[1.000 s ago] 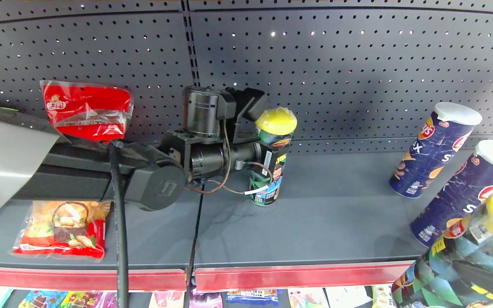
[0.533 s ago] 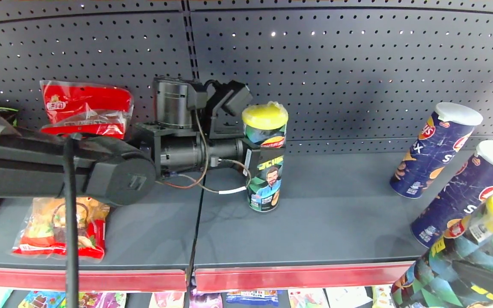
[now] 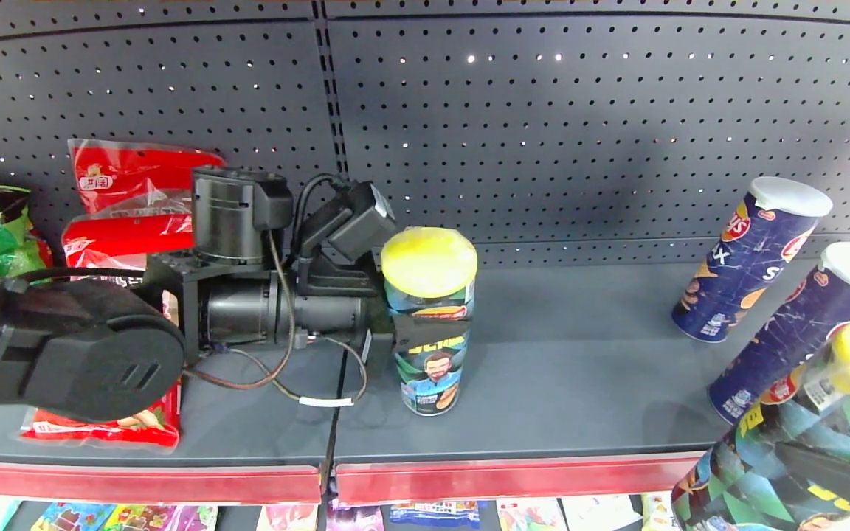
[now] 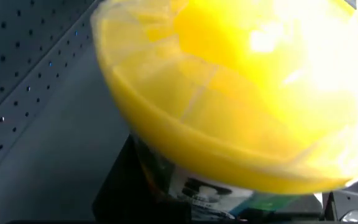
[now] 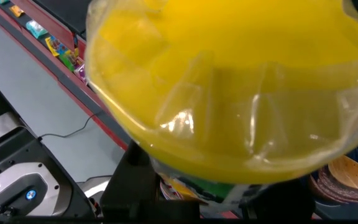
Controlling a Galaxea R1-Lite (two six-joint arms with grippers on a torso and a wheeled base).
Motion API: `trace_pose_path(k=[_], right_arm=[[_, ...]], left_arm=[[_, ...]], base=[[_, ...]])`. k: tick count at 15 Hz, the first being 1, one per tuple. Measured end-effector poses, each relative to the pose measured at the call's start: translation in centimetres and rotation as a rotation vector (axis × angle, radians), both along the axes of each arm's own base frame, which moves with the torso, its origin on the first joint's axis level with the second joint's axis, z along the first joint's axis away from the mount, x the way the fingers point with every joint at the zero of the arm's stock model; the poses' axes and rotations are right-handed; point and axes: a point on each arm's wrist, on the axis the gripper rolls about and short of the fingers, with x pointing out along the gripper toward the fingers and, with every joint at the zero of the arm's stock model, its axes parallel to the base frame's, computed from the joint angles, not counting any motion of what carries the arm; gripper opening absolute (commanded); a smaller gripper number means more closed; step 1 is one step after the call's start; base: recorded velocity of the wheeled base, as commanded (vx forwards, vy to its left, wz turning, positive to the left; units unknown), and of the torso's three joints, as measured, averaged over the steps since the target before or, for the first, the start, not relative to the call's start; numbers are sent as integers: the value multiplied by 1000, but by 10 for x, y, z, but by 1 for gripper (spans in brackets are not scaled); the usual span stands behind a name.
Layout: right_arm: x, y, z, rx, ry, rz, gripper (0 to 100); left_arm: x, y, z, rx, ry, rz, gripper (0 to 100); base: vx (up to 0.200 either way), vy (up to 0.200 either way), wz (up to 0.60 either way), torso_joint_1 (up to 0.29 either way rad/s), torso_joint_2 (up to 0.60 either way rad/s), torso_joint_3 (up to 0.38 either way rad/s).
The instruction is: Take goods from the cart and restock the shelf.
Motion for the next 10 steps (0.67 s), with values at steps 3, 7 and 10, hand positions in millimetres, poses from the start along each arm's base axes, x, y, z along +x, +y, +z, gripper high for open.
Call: trace_pose_path(k=[3,7,10], right_arm=[[0,0,0,-1,1,1,0],[0,0,0,-3,1,0,0],[0,0,0,-3,0,-1,0]], left_arm=[[-12,2,-11,-24,-21,-41,0],[-18,4,-16,-24,7,-88,0],[-22,6,-19,-22,21,-109,0]], base=[[0,0,0,0,0,0],[0,0,0,0,0,0],[0,0,0,0,0,0]])
